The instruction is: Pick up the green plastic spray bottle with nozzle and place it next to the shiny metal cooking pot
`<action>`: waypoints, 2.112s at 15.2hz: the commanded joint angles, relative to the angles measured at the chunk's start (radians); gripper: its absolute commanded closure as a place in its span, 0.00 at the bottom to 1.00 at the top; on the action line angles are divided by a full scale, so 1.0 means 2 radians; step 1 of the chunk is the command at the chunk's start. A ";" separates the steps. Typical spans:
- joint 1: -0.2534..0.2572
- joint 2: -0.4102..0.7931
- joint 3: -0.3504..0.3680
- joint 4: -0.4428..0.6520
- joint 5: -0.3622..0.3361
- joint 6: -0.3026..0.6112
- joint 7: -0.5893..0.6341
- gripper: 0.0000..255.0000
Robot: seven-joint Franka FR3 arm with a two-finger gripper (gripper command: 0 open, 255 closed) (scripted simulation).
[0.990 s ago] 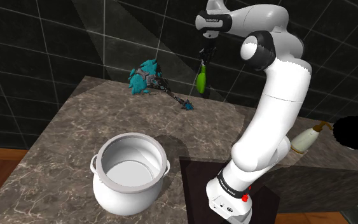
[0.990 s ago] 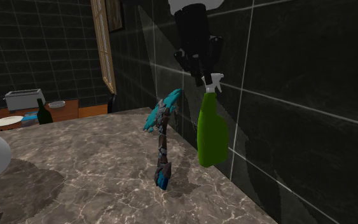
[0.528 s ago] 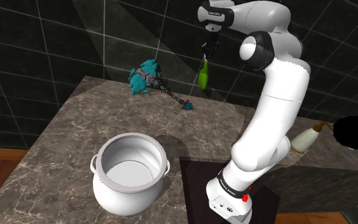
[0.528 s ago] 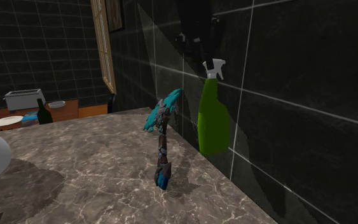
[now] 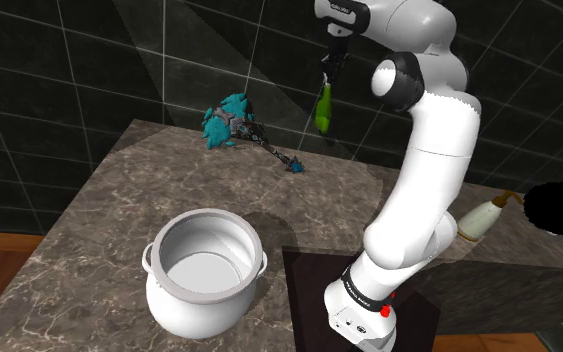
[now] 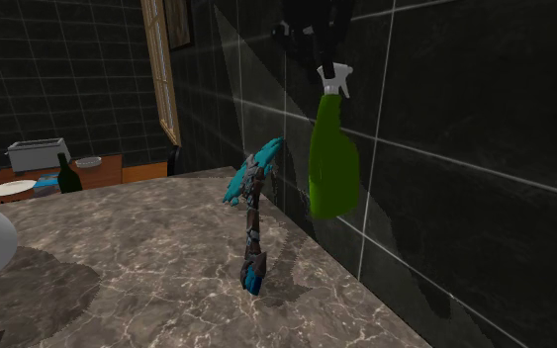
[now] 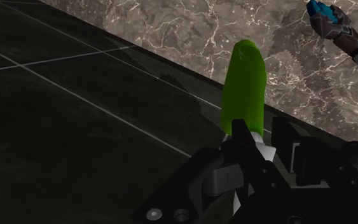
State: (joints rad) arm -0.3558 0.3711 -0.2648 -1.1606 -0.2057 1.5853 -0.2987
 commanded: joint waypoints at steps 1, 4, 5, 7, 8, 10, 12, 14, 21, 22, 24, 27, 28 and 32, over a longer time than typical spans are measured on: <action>-0.001 0.003 0.000 0.019 0.001 -0.015 -0.004 1.00; -0.004 0.017 -0.001 0.059 0.004 -0.042 -0.012 1.00; -0.006 0.022 -0.001 0.074 0.006 -0.051 -0.014 1.00; -0.009 0.034 -0.002 0.108 0.009 -0.071 -0.020 1.00; -0.011 0.042 -0.002 0.127 0.010 -0.082 -0.023 1.00; -0.016 0.060 -0.002 0.171 0.014 -0.107 -0.030 1.00; -0.025 0.087 -0.003 0.231 0.020 -0.139 -0.039 1.00; -0.008 0.044 -0.003 0.166 0.010 -0.119 -0.028 1.00; 0.060 -0.140 0.012 -0.079 -0.041 -0.073 0.043 1.00; 0.066 -0.160 0.016 -0.102 -0.046 -0.073 0.053 1.00; 0.078 -0.197 0.026 -0.142 -0.055 -0.075 0.073 1.00; 0.091 -0.248 0.043 -0.192 -0.064 -0.084 0.101 1.00; 0.095 -0.264 0.049 -0.207 -0.066 -0.088 0.111 1.00; 0.110 -0.323 0.075 -0.257 -0.068 -0.108 0.147 1.00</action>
State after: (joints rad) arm -0.1446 -0.2511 -0.1290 -1.6558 -0.3430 1.3799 -0.0259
